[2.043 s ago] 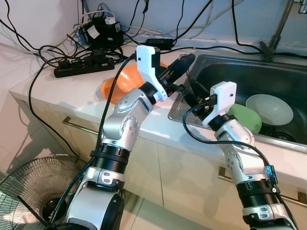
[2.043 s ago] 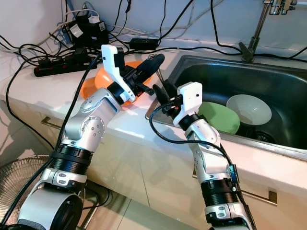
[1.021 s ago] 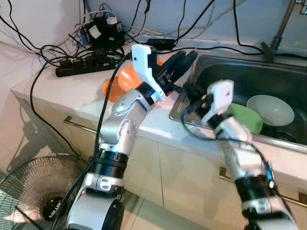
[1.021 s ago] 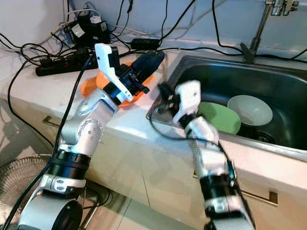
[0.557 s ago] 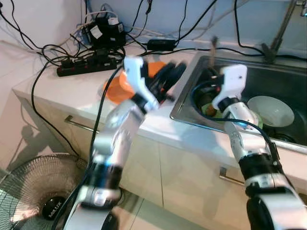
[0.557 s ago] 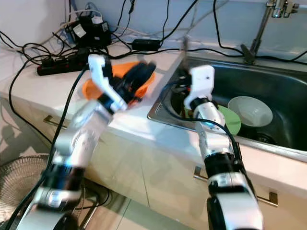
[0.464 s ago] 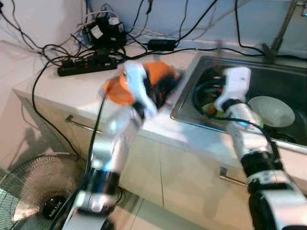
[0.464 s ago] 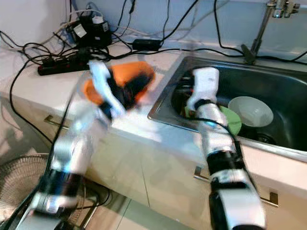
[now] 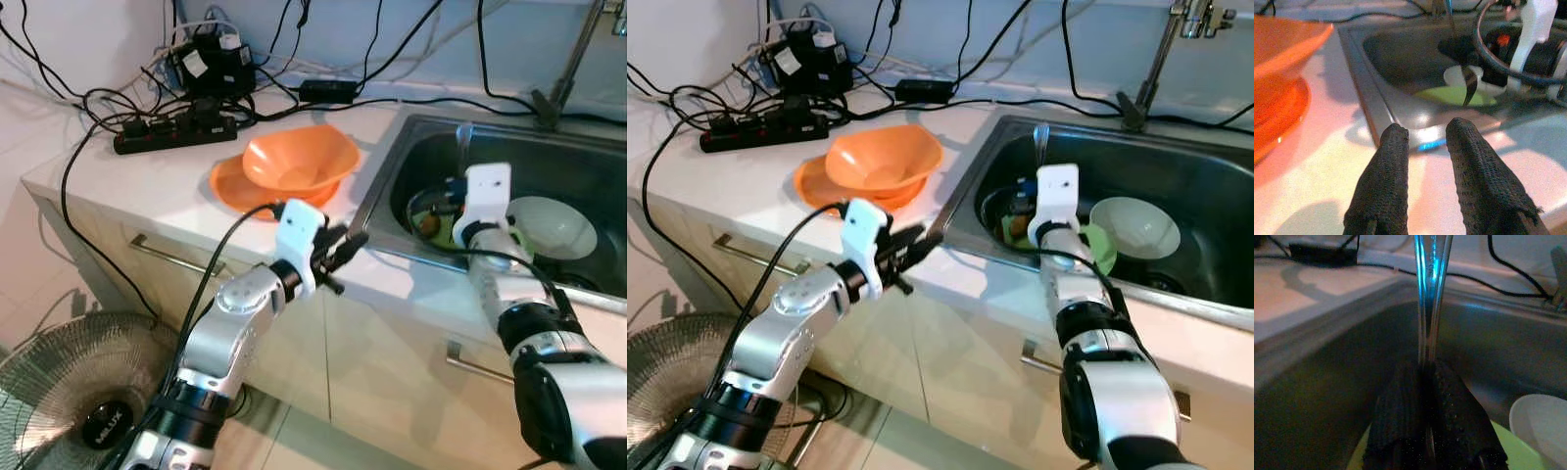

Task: Kitchen organization

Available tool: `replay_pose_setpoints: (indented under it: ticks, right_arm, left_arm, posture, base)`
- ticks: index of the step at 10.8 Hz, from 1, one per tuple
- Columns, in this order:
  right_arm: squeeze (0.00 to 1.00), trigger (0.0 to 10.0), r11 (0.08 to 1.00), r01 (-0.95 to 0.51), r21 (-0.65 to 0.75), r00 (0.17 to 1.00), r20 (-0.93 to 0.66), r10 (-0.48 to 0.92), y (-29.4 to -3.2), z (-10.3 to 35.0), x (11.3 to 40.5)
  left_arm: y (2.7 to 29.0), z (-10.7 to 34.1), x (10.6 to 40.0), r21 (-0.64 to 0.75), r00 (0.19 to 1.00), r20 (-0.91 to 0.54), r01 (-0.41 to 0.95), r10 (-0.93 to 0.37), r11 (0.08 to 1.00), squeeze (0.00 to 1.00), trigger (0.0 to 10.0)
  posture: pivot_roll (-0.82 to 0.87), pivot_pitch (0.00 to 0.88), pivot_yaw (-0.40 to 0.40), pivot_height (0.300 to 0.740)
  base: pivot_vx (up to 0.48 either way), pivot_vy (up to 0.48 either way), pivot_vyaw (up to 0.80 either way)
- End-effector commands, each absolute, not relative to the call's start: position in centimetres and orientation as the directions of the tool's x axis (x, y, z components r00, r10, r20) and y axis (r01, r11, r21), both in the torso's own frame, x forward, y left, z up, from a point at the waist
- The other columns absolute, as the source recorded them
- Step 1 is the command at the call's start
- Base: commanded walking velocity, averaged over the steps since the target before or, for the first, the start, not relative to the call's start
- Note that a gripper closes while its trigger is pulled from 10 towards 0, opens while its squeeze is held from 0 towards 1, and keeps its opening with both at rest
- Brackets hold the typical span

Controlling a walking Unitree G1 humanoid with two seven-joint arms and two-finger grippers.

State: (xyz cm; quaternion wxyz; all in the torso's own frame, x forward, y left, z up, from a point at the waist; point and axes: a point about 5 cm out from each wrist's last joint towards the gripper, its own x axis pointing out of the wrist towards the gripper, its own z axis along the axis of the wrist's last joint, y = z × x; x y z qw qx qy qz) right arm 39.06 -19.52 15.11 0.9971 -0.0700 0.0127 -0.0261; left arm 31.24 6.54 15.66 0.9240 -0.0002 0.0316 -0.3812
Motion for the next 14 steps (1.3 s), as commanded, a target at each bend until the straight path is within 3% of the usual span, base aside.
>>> replay_pose_setpoints:
  ticks: [1, 3, 4, 5, 6, 7, 11, 13, 14]
  right_arm:
    - [0.00, 10.0, 0.987, 0.043, -0.155, 0.998, -0.041, -0.050, -19.1, 14.8, 39.1]
    - [0.00, 10.0, 0.988, 0.048, -0.149, 0.994, -0.088, -0.061, -19.2, 13.7, 38.8]
    - [0.29, 10.0, 0.988, 0.050, -0.147, 0.993, -0.097, -0.065, -19.2, 13.4, 38.7]
    - [1.00, 10.0, 0.988, 0.047, -0.145, 0.992, -0.105, -0.063, -19.2, 13.3, 38.7]
    - [0.16, 10.0, 0.987, 0.047, -0.154, 0.992, -0.108, -0.064, -19.1, 13.2, 38.7]
    - [0.00, 10.0, 0.987, 0.045, -0.156, 0.992, -0.108, -0.063, -19.1, 13.2, 38.7]
    - [0.00, 10.0, 0.988, 0.042, -0.145, 0.996, -0.072, -0.053, -18.8, 14.0, 39.0]
    - [0.00, 10.0, 0.994, 0.040, -0.100, 0.997, 0.064, -0.034, -18.2, 16.8, 39.8]
    - [0.00, 10.0, 0.998, 0.029, -0.058, 0.985, 0.172, -0.018, -17.8, 18.9, 40.0]
  left_arm:
    - [6.6, 15.4, 31.1, -0.004, 0.712, -0.091, 0.699, -0.696, 0.716, 0.00, 10.0]
    - [6.5, 15.2, 30.8, -0.005, 0.710, -0.108, 0.699, -0.695, 0.715, 0.00, 10.0]
    - [6.5, 15.2, 30.8, -0.004, 0.713, -0.111, 0.696, -0.692, 0.718, 0.00, 10.0]
    - [6.6, 15.2, 30.8, -0.004, 0.715, -0.114, 0.694, -0.690, 0.720, 0.00, 10.0]
    - [6.6, 15.2, 30.8, -0.004, 0.716, -0.115, 0.693, -0.689, 0.721, 0.00, 10.0]
    - [6.6, 15.3, 30.8, -0.004, 0.716, -0.114, 0.693, -0.689, 0.721, 0.00, 10.0]
    - [6.5, 15.5, 31.0, -0.004, 0.722, -0.097, 0.688, -0.685, 0.726, 0.00, 10.0]
    - [6.6, 16.6, 31.6, 0.032, 0.759, -0.026, 0.651, -0.651, 0.758, 0.00, 10.0]
    - [6.9, 17.5, 32.0, 0.122, 0.791, 0.031, 0.603, -0.611, 0.788, 0.00, 10.0]
  posture:
    - [0.20, 0.019, 0.055, 0.740]
    - [0.20, 0.023, 0.052, 0.740]
    - [0.20, 0.024, 0.052, 0.740]
    - [0.20, 0.025, 0.052, 0.740]
    - [0.20, 0.026, 0.054, 0.740]
    - [0.20, 0.025, 0.055, 0.740]
    - [0.20, 0.022, 0.053, 0.740]
    - [0.19, 0.022, 0.052, 0.740]
    - [0.18, 0.021, 0.051, 0.740]
  base:
    - [0.000, 0.000, 0.00]
    - [0.000, 0.000, 0.00]
    - [0.000, 0.000, 0.00]
    - [0.000, 0.000, 0.00]
    - [0.000, 0.000, 0.00]
    - [0.000, 0.000, 0.00]
    - [0.000, 0.000, 0.00]
    - [0.000, 0.000, 0.00]
    - [0.000, 0.000, 0.00]
